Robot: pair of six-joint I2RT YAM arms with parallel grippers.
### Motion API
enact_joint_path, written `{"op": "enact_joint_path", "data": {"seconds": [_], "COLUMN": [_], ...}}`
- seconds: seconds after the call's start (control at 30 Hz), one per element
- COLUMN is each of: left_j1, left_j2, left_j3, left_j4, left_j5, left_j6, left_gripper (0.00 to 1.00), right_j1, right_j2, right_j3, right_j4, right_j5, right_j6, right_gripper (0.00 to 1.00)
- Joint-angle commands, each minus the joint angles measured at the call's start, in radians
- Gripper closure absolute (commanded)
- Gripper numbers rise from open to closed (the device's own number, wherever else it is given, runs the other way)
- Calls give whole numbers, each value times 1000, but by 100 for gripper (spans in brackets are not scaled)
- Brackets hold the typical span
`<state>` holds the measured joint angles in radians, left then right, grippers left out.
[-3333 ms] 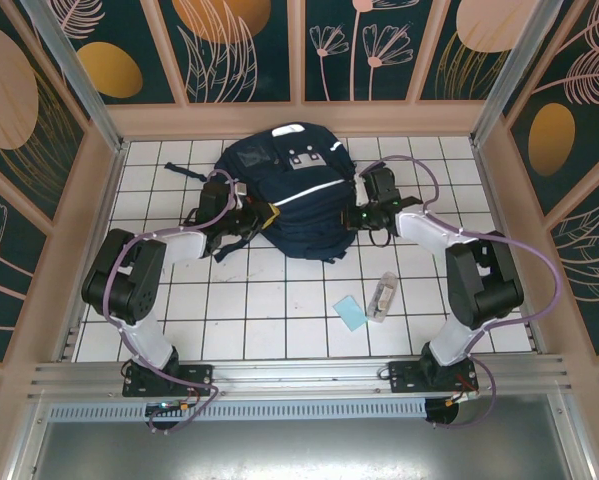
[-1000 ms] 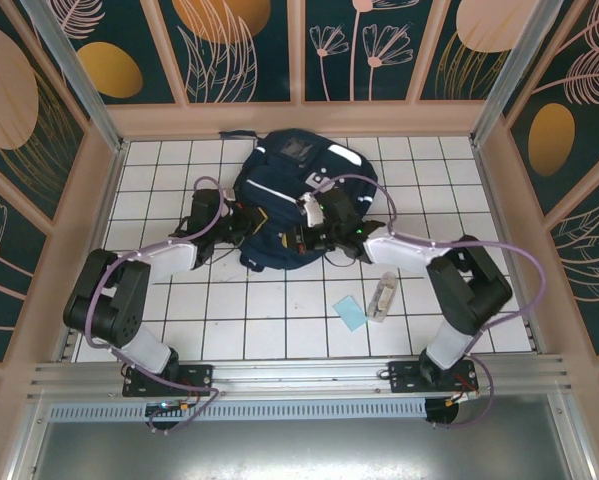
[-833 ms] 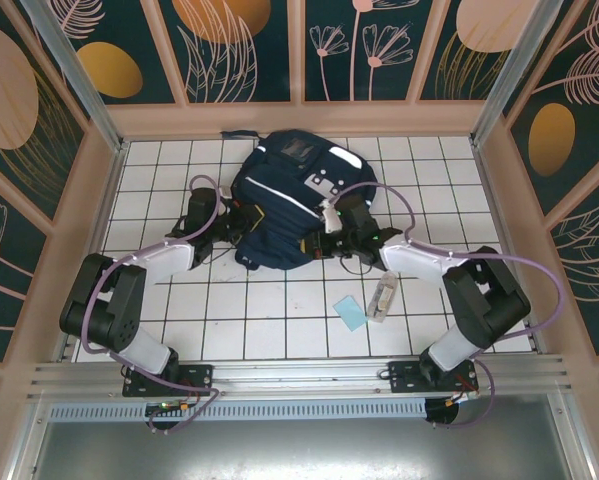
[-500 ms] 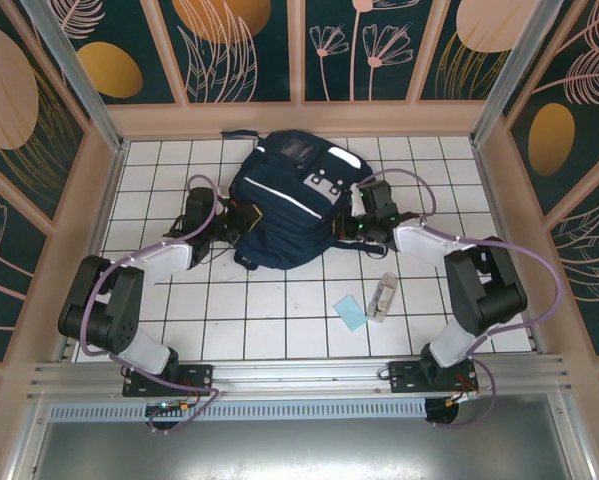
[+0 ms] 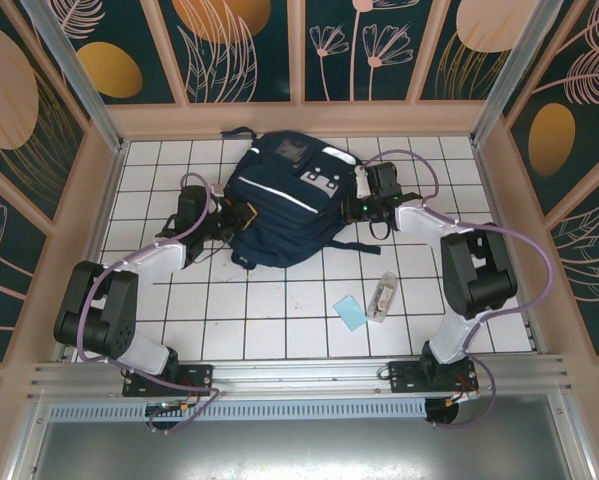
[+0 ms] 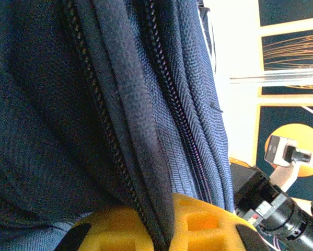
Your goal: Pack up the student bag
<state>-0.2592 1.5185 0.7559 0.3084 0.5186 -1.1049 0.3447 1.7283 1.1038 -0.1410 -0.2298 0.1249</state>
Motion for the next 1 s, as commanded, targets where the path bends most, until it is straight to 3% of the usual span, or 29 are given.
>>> {"op": "enact_joint_path", "data": {"seconds": [0.0,0.13,0.27,0.33,0.37,0.43,0.47,0.5,0.57,0.6,0.63,0.67,0.7,0.73,0.83,0.97], "left_j1": [73,108,125,125,124,125,124,126,125,125,124,125,125,124,121,109], "left_j2": [-40,-50,-47,-25,-11,16,29,35,21,6,-9,-27,-43,-58,-95,-83], "left_j3": [54,93,98,102,99,100,101,102,90,85,87,90,96,98,82,74], "left_j4": [3,-84,-91,-66,-48,-25,-28,-37,-46,-63,-82,-106,-130,-146,-123,-73], "left_j5": [-2,13,29,61,78,114,128,133,125,112,101,87,73,65,57,51], "left_j6": [88,155,181,170,160,142,140,137,136,137,143,156,169,176,177,146], "left_gripper": [100,100,100,100,100,100,94,79,63,51,39,35,34,36,55,53], "right_j1": [-59,-83,-64,-52,-48,-36,-30,-25,-13,-5,5,22,42,62,114,139], "right_j2": [-37,8,-16,-47,-67,-102,-117,-125,-124,-115,-102,-85,-66,-46,12,76], "right_j3": [-21,-10,1,7,11,4,-2,-1,6,11,17,26,39,49,67,66], "right_j4": [-86,-89,-86,-110,-121,-109,-98,-93,-80,-69,-58,-48,-44,-40,2,82], "right_j5": [239,270,154,58,-6,-66,-84,-99,-140,-171,-195,-213,-218,-215,-234,-307], "right_j6": [-37,-34,-70,-100,-113,-113,-114,-113,-110,-109,-111,-117,-127,-140,-166,-147], "right_gripper": [100,100,96,65,56,49,43,39,36,30,14,11,3,2,2,3]}}
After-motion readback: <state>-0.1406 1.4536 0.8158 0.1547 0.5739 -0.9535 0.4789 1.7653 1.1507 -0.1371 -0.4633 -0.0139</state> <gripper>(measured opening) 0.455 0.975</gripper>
